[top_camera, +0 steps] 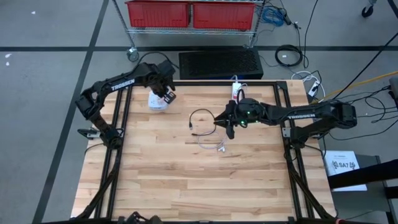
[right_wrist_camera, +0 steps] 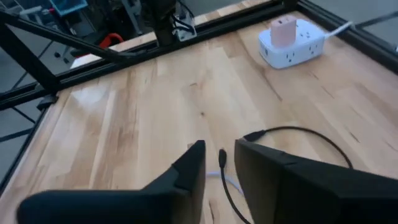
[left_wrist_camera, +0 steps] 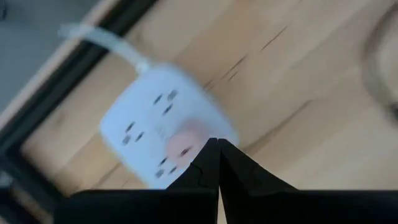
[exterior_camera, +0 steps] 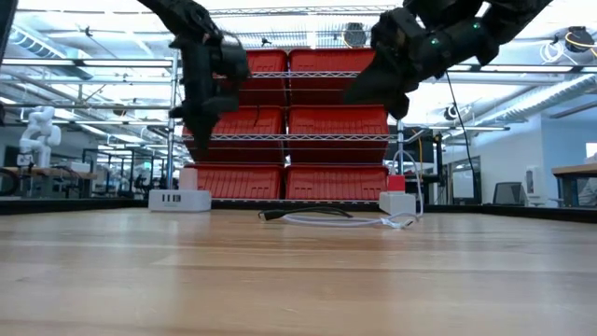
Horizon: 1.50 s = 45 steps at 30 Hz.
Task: Insert USB
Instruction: Insert the black charger cable into the orange charger adapter
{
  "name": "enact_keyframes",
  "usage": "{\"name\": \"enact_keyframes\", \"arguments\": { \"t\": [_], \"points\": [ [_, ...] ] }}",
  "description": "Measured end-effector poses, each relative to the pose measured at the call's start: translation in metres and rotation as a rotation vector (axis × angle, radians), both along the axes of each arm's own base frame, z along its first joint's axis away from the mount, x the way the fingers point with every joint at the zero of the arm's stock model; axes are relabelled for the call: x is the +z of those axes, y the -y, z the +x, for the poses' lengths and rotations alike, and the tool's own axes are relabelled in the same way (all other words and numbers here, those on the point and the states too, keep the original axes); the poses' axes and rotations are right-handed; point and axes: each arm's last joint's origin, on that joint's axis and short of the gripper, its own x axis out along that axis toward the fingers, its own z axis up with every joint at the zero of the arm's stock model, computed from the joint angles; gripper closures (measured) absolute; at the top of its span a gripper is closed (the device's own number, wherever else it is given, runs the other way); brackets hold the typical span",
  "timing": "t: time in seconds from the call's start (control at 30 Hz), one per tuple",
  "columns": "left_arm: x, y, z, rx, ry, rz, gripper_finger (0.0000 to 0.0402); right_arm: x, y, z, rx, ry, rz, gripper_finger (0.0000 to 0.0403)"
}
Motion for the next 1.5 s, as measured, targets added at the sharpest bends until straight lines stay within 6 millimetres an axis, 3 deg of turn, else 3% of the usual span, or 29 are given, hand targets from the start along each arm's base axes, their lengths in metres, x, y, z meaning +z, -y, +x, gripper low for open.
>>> {"name": "enact_keyframes", "arguments": {
  "t": [0.13,0.33,0.57,0.73,0.9,1.07,1.33,1.5],
  "points": [
    [0.019,0.01,0.007,-0.035,0.136,0.088,0.0398,-0.006,0.002,0.006,0.001,0.009,0.014,0.0301],
    [0.034,0.033,0.014,-0.097,0.415,0.192,0.0398,-0.02,0.004,0.02,0.043,0.027,0.133,0.0303],
    [0.012,0.064,0.01,-0.132,0.672,0.244,0.0398,-0.047,0.008,0.038,0.003,0.004,0.228,0.0303],
    [-0.013,0.089,-0.002,-0.115,0.791,0.228,0.0398,-0.051,0.012,0.058,0.022,-0.02,0.181,0.0291],
    [-0.032,0.113,-0.017,-0.127,0.799,0.169,0.0398,-0.059,0.025,0.086,0.041,-0.159,0.114,0.0295],
    [-0.045,0.131,-0.024,-0.118,0.789,0.092,0.0398,-0.081,0.04,0.118,0.014,-0.277,0.109,0.0321],
    [-0.063,0.142,-0.031,-0.052,0.667,0.056,0.0398,-0.116,0.054,0.155,-0.086,-0.431,0.109,0.0361],
    [-0.07,0.142,-0.036,0.03,0.581,0.075,0.0398,-0.122,0.054,0.173,-0.039,-0.418,0.102,0.0371]
  ]
}}
